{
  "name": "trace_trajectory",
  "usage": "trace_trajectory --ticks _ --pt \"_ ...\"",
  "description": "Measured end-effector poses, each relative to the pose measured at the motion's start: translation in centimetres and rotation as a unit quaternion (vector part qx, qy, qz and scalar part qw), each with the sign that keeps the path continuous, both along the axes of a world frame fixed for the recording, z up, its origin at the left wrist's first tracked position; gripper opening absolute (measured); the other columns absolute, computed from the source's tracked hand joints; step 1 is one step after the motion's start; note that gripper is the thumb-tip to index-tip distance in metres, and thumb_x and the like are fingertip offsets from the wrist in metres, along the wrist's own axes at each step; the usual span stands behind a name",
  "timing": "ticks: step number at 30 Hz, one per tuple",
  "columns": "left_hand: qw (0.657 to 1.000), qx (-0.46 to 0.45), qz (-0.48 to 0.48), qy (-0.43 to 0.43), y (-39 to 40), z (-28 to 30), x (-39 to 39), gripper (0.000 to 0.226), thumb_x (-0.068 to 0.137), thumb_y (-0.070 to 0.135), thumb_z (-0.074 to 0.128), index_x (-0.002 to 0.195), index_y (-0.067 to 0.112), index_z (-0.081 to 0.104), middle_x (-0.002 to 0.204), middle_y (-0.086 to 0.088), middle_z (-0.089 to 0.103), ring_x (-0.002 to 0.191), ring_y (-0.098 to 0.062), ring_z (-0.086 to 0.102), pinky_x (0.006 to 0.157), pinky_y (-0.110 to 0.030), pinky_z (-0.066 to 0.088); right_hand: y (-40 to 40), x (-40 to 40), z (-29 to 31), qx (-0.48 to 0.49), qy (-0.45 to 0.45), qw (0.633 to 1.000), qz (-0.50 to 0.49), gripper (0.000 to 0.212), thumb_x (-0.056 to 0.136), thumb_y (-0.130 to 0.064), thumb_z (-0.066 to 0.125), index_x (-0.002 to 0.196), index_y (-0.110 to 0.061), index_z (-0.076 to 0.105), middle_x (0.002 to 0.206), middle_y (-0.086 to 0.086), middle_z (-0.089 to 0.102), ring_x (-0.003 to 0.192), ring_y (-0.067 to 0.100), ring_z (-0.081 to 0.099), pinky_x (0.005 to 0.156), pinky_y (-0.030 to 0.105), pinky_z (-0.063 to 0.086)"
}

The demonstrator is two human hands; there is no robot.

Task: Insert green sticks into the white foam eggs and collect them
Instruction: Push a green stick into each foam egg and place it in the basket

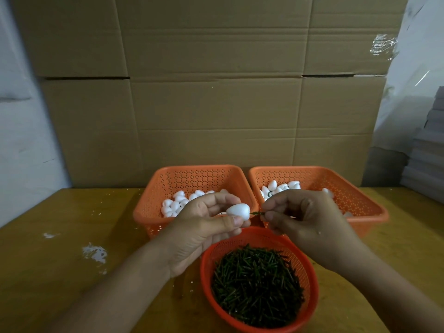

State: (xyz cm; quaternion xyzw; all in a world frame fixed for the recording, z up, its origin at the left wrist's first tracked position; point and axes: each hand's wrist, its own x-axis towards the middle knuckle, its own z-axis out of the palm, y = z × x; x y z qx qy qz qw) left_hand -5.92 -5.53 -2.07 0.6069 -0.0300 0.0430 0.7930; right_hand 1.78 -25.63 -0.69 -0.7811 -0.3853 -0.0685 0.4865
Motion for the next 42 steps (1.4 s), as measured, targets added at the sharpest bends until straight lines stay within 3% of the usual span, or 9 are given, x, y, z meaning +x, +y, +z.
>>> trace_trajectory --ticks 6,13,21,29,34,37,39,42 --pt "1.000 0.018 -0.007 -0.001 -0.3 -0.1 -0.1 0.032 0.069 0.014 0.084 0.099 0.021 0.077 0.116 -0.009 0.073 0.107 -0.027 0.072 0.083 -0.027 0.058 0.1 0.2 -0.2 -0.003 0.003 1.000 -0.001 0.020 0.086 -0.011 0.076 0.080 -0.029 0.068 0.069 -0.008 0.073 0.065 0.007 0.069 0.065 0.029 0.055" --pt "0.999 0.038 -0.005 -0.002 -0.7 -0.3 -0.1 0.032 0.066 0.019 0.086 0.096 0.026 0.078 0.114 -0.006 0.074 0.105 -0.024 0.072 0.081 -0.026 0.057 0.3 -0.1 -0.4 -0.015 0.001 1.000 0.012 0.021 0.086 -0.009 0.075 0.081 -0.028 0.067 0.070 -0.011 0.073 0.066 0.006 0.069 0.064 0.024 0.054" --pt "0.999 0.052 -0.002 -0.002 -0.7 -0.2 -0.2 0.033 0.062 0.020 0.088 0.093 0.027 0.079 0.109 -0.007 0.076 0.097 -0.021 0.074 0.078 -0.025 0.058 0.4 -0.3 -0.4 -0.006 0.023 0.999 0.024 0.020 0.086 -0.007 0.075 0.081 -0.024 0.066 0.070 -0.005 0.074 0.063 0.010 0.069 0.063 0.032 0.057" --pt "0.998 0.063 0.007 0.001 -0.6 -0.2 -0.2 0.026 0.070 0.009 0.083 0.093 0.023 0.079 0.106 -0.010 0.076 0.093 -0.020 0.074 0.076 -0.024 0.058 0.5 -0.4 -0.5 -0.009 0.032 0.999 0.020 0.019 0.086 -0.009 0.075 0.082 -0.024 0.065 0.068 -0.007 0.074 0.062 0.016 0.068 0.062 0.039 0.056" --pt "0.996 0.090 0.017 -0.004 -0.4 0.2 -0.3 0.028 0.070 0.019 0.082 0.097 0.024 0.077 0.109 -0.005 0.076 0.094 -0.019 0.073 0.076 -0.024 0.058 0.4 -0.3 -0.5 -0.010 0.056 0.998 0.030 0.009 0.088 -0.015 0.074 0.089 -0.023 0.070 0.072 -0.006 0.075 0.065 0.015 0.070 0.063 0.032 0.055" --pt "0.994 0.108 0.032 -0.011 -0.3 0.5 -0.4 0.040 0.068 0.025 0.082 0.107 0.021 0.071 0.110 -0.004 0.075 0.091 -0.016 0.072 0.074 -0.023 0.057 0.5 -0.3 -0.5 -0.012 0.059 0.998 0.028 0.011 0.089 -0.015 0.073 0.082 -0.024 0.075 0.073 -0.004 0.075 0.065 0.013 0.069 0.060 0.031 0.055" --pt "0.993 0.111 0.042 -0.017 -0.3 0.5 -0.5 0.037 0.070 0.025 0.081 0.106 0.022 0.072 0.109 -0.005 0.076 0.089 -0.015 0.072 0.073 -0.023 0.057 0.8 -0.5 -0.7 -0.028 0.065 0.997 0.033 0.013 0.089 -0.015 0.073 0.079 -0.022 0.076 0.070 -0.001 0.073 0.058 0.010 0.064 0.055 0.026 0.050" --pt "0.991 0.126 0.045 -0.024 -0.6 0.5 -0.6 0.025 0.073 0.030 0.081 0.098 0.029 0.075 0.109 -0.003 0.076 0.093 -0.014 0.072 0.076 -0.025 0.057 1.2 -1.0 -1.1 -0.009 0.157 0.984 0.082 0.014 0.091 -0.015 0.070 0.079 -0.015 0.077 0.072 0.007 0.073 0.061 0.011 0.063 0.055 0.022 0.050"
